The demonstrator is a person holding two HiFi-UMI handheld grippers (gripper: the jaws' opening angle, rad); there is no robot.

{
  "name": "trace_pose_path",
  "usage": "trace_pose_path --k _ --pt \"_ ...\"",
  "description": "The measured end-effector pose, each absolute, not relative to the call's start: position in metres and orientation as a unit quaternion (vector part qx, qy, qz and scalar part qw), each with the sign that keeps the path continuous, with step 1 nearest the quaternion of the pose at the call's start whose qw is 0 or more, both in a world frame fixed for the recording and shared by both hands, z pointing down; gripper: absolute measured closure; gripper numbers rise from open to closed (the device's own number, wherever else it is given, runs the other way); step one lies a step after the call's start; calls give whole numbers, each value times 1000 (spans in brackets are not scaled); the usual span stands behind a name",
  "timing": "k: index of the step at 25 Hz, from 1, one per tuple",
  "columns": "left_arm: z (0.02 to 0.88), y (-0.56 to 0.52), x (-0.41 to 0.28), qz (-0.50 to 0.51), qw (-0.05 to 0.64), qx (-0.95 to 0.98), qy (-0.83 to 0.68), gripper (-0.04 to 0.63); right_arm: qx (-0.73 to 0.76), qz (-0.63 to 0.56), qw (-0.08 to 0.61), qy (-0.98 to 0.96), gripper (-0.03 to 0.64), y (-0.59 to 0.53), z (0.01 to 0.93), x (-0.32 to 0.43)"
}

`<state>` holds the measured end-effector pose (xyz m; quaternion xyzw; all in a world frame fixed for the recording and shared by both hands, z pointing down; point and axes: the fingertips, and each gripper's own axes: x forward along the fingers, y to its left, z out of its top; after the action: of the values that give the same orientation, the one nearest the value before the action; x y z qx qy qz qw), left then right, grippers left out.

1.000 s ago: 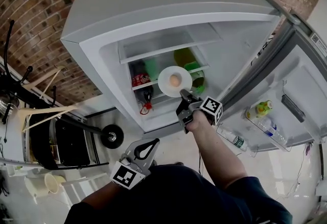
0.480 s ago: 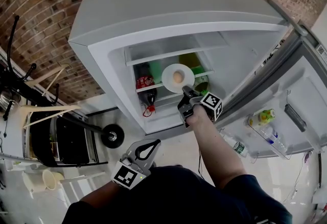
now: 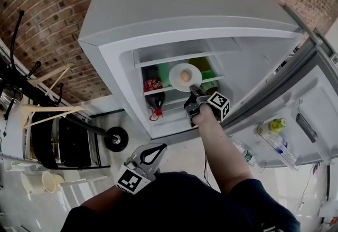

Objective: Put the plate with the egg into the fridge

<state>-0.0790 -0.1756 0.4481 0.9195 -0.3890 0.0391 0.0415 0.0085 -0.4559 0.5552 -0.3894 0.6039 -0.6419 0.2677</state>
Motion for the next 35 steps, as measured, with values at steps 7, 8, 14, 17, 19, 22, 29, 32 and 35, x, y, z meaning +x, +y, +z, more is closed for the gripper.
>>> trace_pose_path --k 7,8,14,17,19,22,29,32,35 --pt "448 -176 -83 37 47 919 -391 592 -394 -641 272 601 591 -464 554 3" --pt "448 -176 -83 36 48 919 -391 592 -394 -640 272 601 591 -466 554 2" --pt "448 -173 -85 29 50 919 -389 592 -388 -636 283 604 589 -467 554 1" --pt "449 -170 -85 30 54 921 -384 592 -383 -633 294 605 582 -467 553 1" --pt "449 -167 -84 29 58 924 -377 592 -377 -628 304 609 547 -467 548 1" --pt "449 -164 -83 29 58 927 -370 592 -370 -622 317 613 479 -466 542 1" --pt "450 -157 -82 27 56 931 -360 592 -368 -615 321 619 449 -448 543 1" --pt "449 -155 -80 24 59 933 -354 592 -368 -613 315 624 448 -431 544 5" --pt "449 -153 -77 20 63 936 -345 592 -360 -610 309 635 448 -411 535 10"
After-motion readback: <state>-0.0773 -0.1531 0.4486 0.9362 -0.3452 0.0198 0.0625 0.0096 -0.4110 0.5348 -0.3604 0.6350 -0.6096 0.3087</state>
